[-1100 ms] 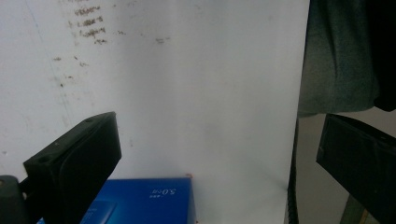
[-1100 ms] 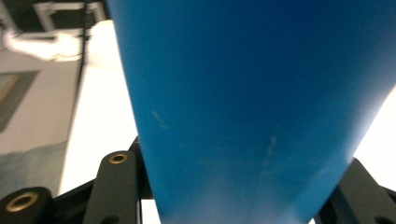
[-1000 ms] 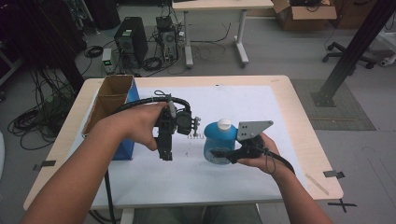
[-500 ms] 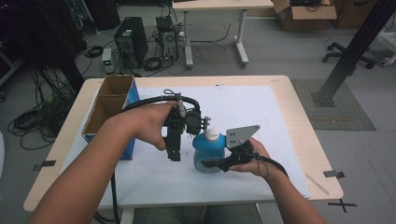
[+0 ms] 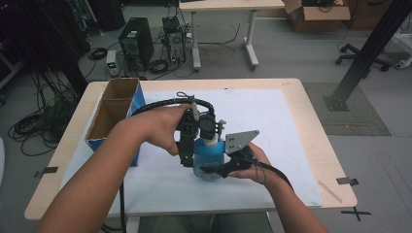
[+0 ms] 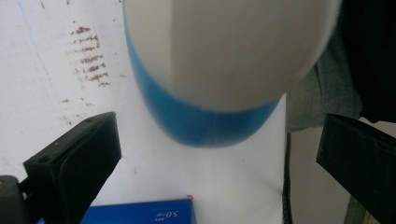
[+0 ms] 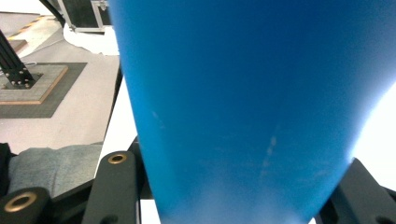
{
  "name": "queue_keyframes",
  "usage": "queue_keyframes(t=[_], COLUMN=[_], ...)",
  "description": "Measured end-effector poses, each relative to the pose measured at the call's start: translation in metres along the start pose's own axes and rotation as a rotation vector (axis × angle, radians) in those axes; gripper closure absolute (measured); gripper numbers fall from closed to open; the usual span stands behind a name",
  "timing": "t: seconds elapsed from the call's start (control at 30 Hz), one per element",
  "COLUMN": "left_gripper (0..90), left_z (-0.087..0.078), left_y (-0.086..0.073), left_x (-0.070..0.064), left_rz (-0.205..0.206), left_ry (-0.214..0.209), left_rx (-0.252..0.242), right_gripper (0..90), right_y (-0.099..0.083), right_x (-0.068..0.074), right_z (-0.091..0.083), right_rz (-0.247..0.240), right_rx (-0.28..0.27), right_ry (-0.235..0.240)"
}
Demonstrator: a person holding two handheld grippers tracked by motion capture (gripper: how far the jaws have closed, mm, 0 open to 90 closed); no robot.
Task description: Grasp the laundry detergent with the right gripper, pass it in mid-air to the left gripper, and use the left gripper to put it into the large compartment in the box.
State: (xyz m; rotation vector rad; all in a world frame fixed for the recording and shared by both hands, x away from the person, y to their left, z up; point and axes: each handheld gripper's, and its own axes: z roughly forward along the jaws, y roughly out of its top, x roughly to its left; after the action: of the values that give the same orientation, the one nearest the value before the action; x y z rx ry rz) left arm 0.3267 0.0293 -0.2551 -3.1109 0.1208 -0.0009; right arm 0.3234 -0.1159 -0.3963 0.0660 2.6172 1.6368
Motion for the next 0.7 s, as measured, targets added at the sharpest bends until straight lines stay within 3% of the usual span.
queue_keyframes(t=[0.37, 0.7], left_gripper=[0.2, 0.2], left_z=[0.000, 0.000], left_y=[0.000, -0.001], left_x=[-0.002, -0.003], left_rz=[0.001, 0.003], left_ry=[0.003, 0.011], left_rx=[-0.007, -0.003], right_gripper=[46.0, 45.8], right_y=[0.004, 0.016], right_x=[0.002, 0.002], right_z=[0.019, 0.029], right_rz=[0.004, 0.012], right_rx=[0.020, 0.005], right_ry=[0.014, 0.022])
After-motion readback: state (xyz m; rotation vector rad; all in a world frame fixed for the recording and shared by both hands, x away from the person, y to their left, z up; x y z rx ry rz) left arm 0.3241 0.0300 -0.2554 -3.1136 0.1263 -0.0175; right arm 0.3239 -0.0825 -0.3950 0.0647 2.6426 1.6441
